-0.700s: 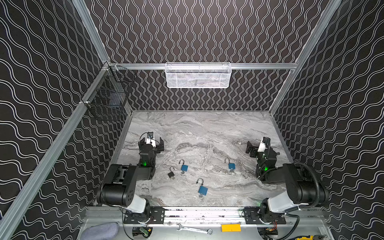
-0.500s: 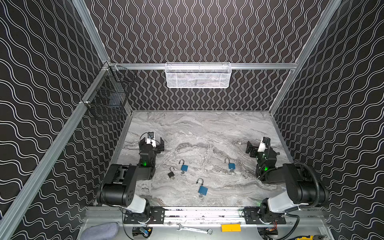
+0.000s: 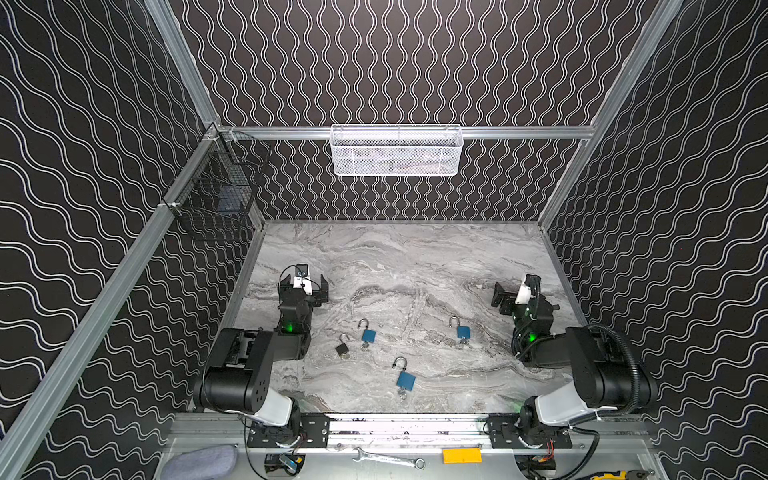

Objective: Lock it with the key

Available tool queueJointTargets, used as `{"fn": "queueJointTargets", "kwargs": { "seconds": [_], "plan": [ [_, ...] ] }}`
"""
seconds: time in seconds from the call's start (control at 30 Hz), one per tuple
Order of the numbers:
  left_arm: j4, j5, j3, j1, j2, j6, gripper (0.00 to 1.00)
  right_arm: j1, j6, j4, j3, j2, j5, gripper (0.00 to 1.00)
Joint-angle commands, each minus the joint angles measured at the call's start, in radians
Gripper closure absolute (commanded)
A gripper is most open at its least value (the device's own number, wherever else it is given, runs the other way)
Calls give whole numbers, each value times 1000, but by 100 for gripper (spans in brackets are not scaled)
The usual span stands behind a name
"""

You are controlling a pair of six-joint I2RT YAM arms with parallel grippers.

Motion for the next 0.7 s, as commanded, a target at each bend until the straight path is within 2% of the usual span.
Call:
{"fn": "queueJointTargets", "kwargs": {
  "seconds": [0.0,0.67],
  "plan": [
    [23,2,4,0,-2,4,1,0,-10,42,0,-2,8,0],
    [23,1,3,0,-3,4,1,2,-13,55,-7,-4,13,0]
  ]
}}
